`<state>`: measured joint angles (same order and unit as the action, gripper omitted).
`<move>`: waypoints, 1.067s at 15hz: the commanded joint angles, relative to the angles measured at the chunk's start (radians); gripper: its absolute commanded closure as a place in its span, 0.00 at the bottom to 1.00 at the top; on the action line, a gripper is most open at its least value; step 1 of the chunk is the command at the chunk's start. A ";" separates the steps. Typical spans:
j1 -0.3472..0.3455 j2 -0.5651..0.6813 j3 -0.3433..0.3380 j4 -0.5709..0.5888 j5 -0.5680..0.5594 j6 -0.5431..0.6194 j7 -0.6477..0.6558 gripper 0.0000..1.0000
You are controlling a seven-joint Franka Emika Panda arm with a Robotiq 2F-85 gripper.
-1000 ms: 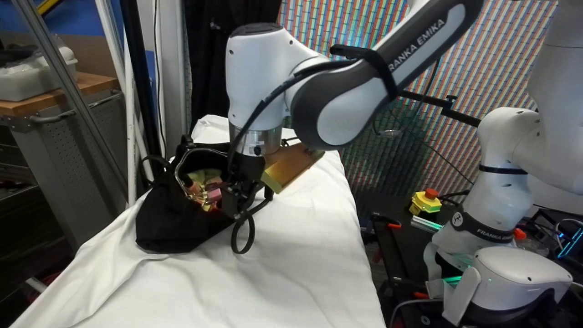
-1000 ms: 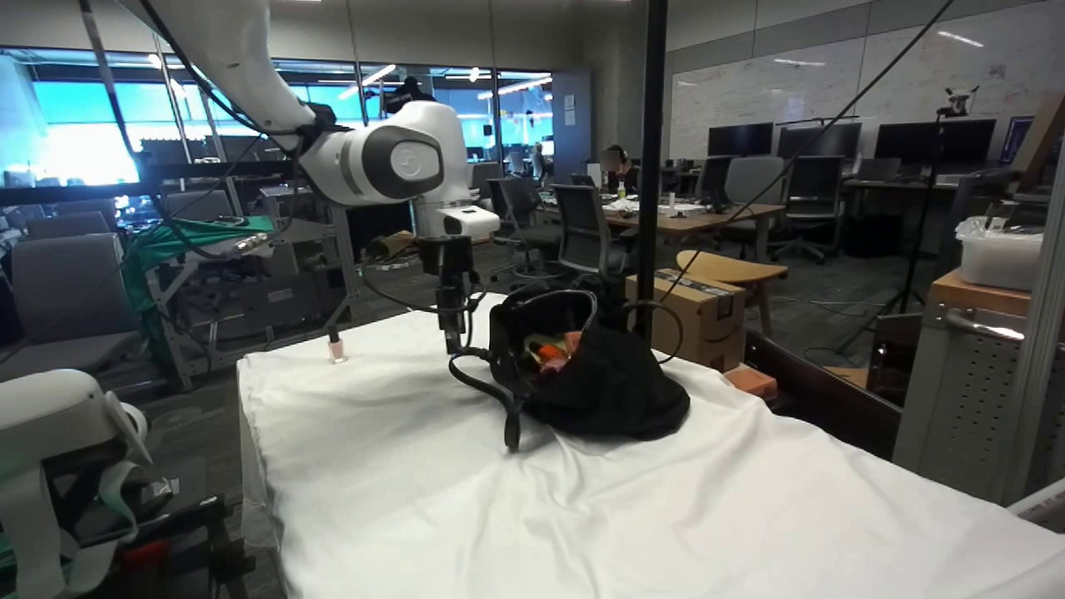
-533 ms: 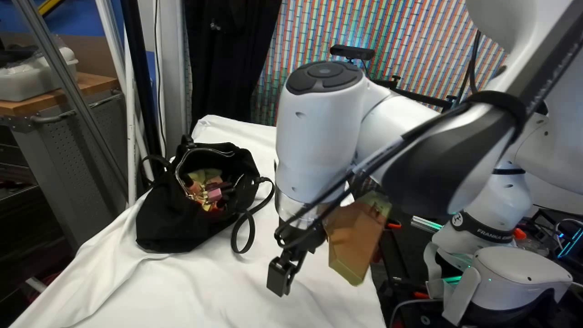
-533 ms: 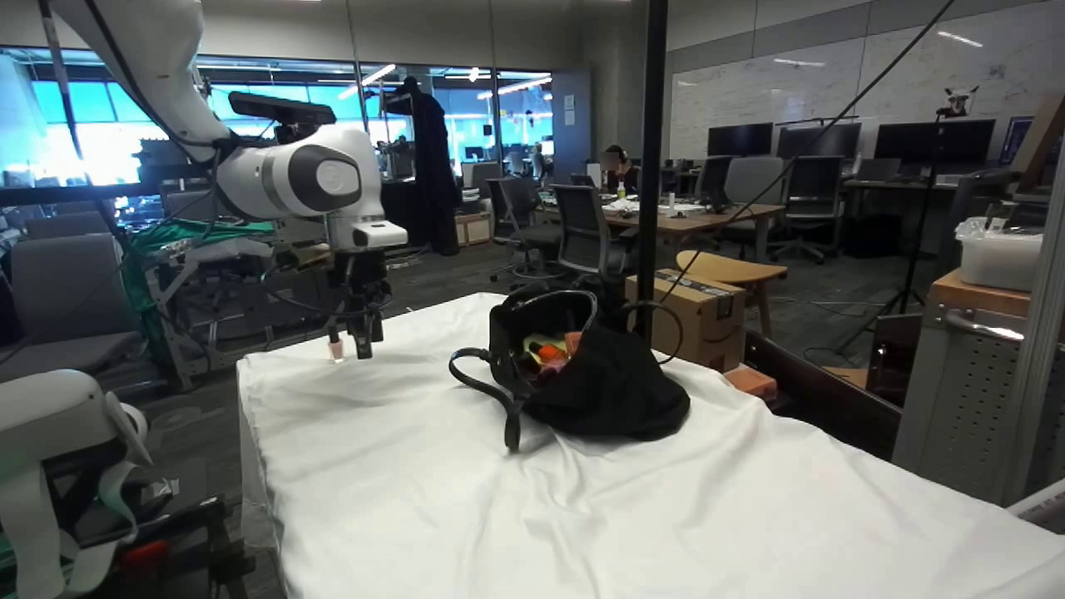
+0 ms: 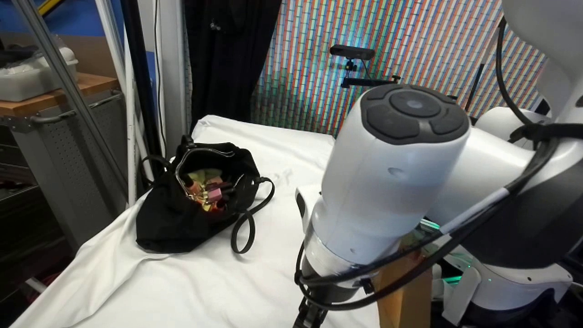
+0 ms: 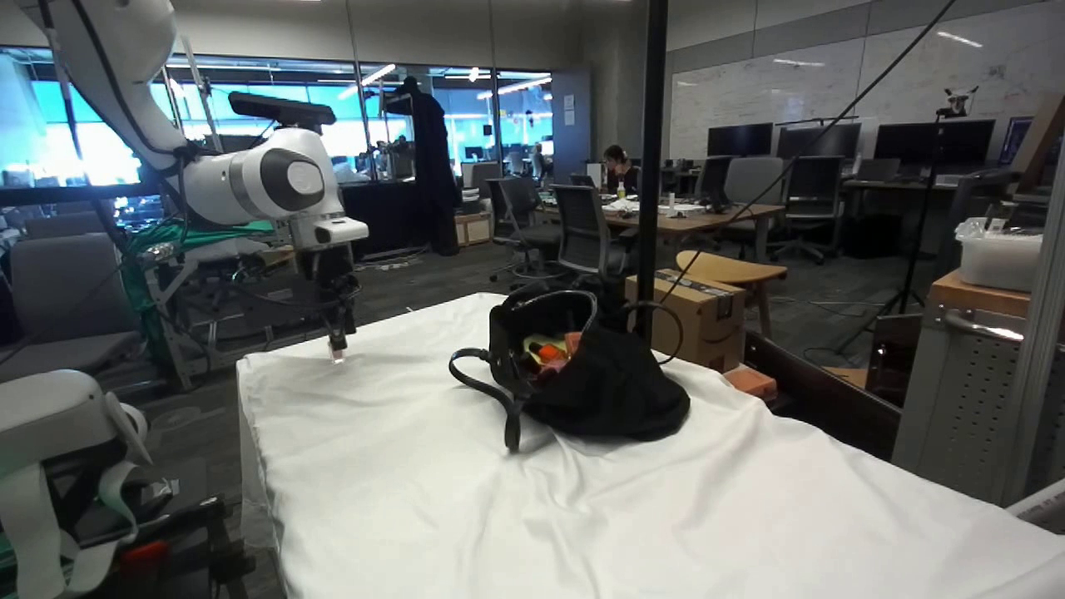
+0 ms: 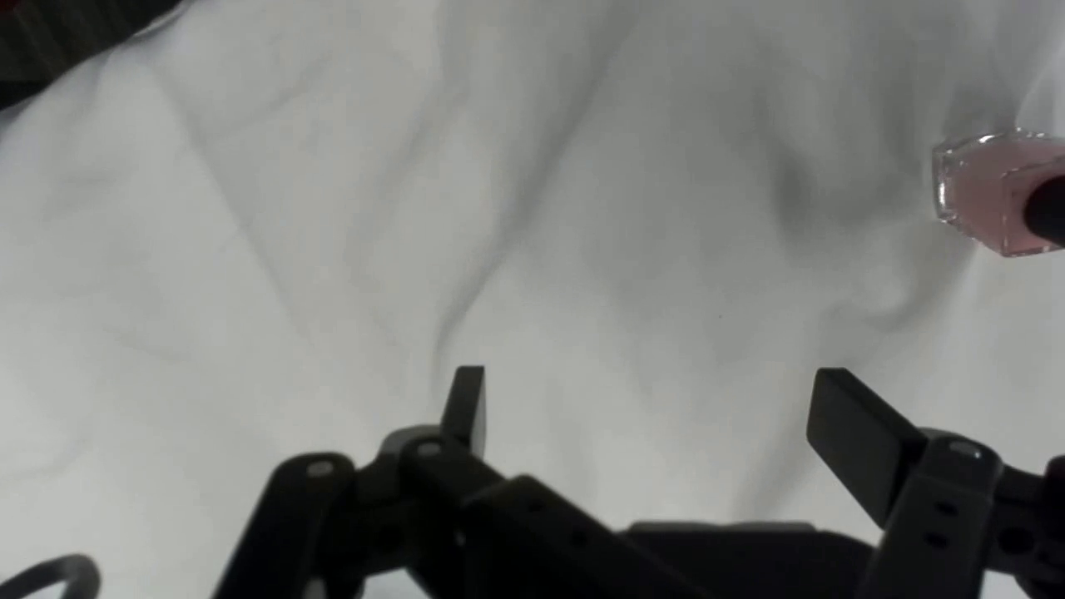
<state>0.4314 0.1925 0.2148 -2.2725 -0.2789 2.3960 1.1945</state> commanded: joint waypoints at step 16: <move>0.024 0.148 0.016 0.208 -0.122 0.086 -0.105 0.00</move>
<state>0.4571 0.2985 0.2223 -2.1253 -0.4407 2.4844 1.1725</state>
